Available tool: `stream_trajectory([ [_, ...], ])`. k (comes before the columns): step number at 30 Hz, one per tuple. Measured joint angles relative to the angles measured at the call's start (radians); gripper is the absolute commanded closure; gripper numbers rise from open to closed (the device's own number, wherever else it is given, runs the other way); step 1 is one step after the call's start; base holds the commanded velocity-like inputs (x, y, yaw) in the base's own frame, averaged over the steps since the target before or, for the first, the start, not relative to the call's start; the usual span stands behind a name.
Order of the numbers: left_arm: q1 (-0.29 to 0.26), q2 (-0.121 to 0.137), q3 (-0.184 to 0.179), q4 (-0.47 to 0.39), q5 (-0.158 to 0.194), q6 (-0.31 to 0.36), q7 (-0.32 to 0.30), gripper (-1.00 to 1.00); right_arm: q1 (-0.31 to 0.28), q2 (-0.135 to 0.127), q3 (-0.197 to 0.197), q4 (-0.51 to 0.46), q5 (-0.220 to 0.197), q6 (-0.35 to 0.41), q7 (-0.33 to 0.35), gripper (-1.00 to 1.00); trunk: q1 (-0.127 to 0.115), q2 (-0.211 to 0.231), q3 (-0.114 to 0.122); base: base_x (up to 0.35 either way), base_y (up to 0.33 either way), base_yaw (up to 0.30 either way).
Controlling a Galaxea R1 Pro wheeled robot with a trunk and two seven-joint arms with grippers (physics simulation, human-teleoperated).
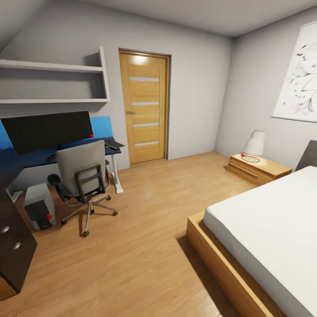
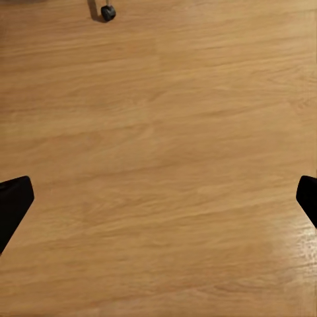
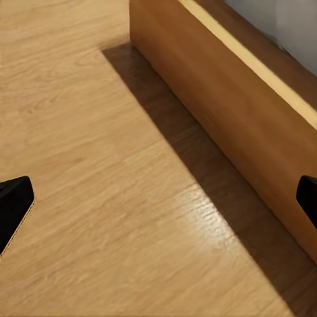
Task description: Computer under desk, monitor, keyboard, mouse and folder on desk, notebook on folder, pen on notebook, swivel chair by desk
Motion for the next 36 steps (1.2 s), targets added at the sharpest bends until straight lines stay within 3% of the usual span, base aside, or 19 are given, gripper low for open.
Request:
stream_trajectory([
  [21,0.0,0.003,0.003,0.0,0.003,0.0,0.003,-1.0,0.0,-0.005,-0.001,0.0,0.0,0.0,-0.002,-1.0,0.0,0.0,-0.026,0.317,0.0,0.171],
  [23,0.0,0.007,0.006,0.0,0.012,0.0,0.006,-1.0,0.0,-0.005,-0.001,0.0,0.0,0.0,-0.001,-1.0,0.0,0.0,-0.028,0.326,0.0,0.083],
  [25,0.0,0.023,0.016,-0.003,0.053,0.0,0.006,-1.0,0.0,-0.006,-0.001,-0.001,0.001,-0.001,-0.002,-1.0,0.0,0.0,-0.028,0.328,0.0,0.027],
  [29,-0.001,0.026,0.015,-0.081,0.081,0.0,0.002,-1.0,0.0,-0.005,-0.001,-0.009,0.001,-0.019,-0.002,-1.0,0.0,0.0,-0.028,0.328,-0.008,0.008],
  [30,-0.001,0.026,0.017,-0.115,0.08,0.025,0.001,-1.0,0.001,-0.005,-0.001,-0.015,0.001,-0.022,-0.002,-1.0,0.0,0.0,-0.028,0.328,-0.052,0.002],
  [31,-0.002,0.026,0.019,-0.179,0.079,0.144,0.0,-1.0,0.0,-0.002,-0.001,-0.036,0.001,-0.022,-0.003,-1.0,0.0,0.0,-0.028,0.328,-0.058,0.002],
  [32,-0.002,0.026,0.02,-0.205,0.08,0.2,0.001,-1.0,0.0,-0.001,-0.002,-0.047,0.001,-0.021,-0.004,-1.0,0.0,0.0,-0.028,0.328,-0.067,0.001],
  [33,-0.003,0.026,0.02,-0.259,0.077,0.325,0.001,-1.0,0.0,0.003,-0.002,-0.071,0.0,-0.018,-0.008,-1.0,0.0,0.0,-0.028,0.328,-0.071,0.001],
  [34,-0.003,0.024,0.022,-0.29,0.075,0.397,0.001,-1.0,0.0,0.008,-0.002,-0.084,0.0,-0.015,-0.011,-1.0,0.0,0.0,-0.028,0.328,-0.081,0.0],
  [35,-0.007,0.003,0.018,-0.409,0.049,0.682,0.003,-1.0,-0.03,0.024,-0.001,-0.131,-0.002,0.036,-0.048,-1.0,0.0,0.0,-0.028,0.328,-0.082,0.0],
  [36,-0.01,-0.001,0.019,-0.521,0.041,0.762,0.004,-1.0,-0.047,0.027,-0.002,-0.136,-0.004,0.06,-0.057,-1.0,0.0,0.0,-0.028,0.328,-0.083,0.0],
])
